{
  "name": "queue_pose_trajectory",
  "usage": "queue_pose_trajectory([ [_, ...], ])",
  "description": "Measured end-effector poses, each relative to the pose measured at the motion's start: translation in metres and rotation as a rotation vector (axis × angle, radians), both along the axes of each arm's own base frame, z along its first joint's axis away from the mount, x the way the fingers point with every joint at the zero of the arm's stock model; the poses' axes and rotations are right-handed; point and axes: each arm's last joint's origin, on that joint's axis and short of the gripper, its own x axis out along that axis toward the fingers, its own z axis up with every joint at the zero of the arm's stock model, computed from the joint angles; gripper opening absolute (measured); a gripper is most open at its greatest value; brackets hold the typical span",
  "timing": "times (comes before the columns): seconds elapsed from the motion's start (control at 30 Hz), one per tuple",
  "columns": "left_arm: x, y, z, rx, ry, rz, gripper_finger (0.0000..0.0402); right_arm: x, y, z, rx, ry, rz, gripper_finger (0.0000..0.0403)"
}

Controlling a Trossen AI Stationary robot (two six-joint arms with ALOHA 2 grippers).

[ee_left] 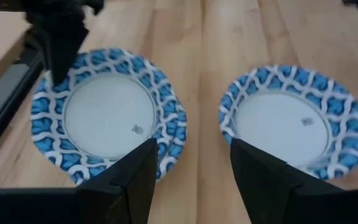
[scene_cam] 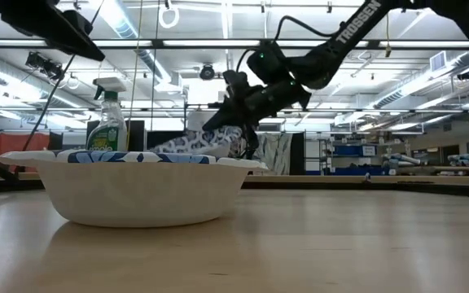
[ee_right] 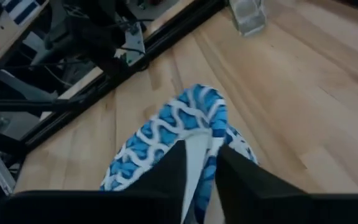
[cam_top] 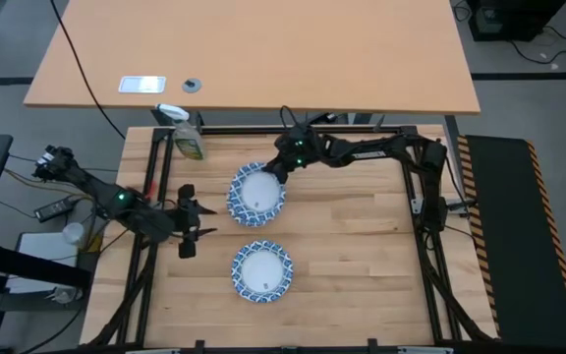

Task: Nest bowls inside each other
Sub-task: Stack the white bowl on top of the stacked white bowls

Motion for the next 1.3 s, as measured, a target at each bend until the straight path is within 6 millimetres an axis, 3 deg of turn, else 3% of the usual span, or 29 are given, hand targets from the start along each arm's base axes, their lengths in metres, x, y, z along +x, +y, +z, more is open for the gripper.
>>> queue_pose_trajectory([
  [0.2, 0.008, -0.003, -0.010, 0.072, 0.063, 0.023, 0.0205, 0.000, 0.002, -0.001, 0.059, -0.001, 0.035, 0.0166],
  [0.33, 0.013, -0.004, -0.014, 0.156, 0.079, 0.053, 0.0205, -0.002, 0.002, -0.005, 0.035, 0.066, -0.062, 0.0194],
  [0.43, 0.017, -0.004, -0.017, 0.176, 0.095, 0.073, 0.0205, -0.003, 0.004, -0.009, -0.011, 0.130, -0.127, 0.0195],
  [0.6, 0.022, 0.000, -0.020, 0.168, 0.111, 0.124, 0.0205, 0.001, 0.011, -0.007, 0.035, 0.097, -0.072, 0.0193],
  [0.8, 0.022, 0.001, -0.020, 0.161, 0.104, 0.129, 0.0205, 0.000, 0.011, 0.011, 0.054, 0.024, -0.088, 0.0192],
  [1.0, 0.023, 0.000, -0.018, 0.148, 0.082, 0.130, 0.0205, 0.000, 0.013, -0.011, 0.083, 0.143, -0.124, 0.0192],
  [1.3, 0.032, 0.001, -0.020, 0.127, 0.080, 0.126, 0.0205, 0.000, 0.022, -0.015, 0.115, 0.190, -0.131, 0.0192],
])
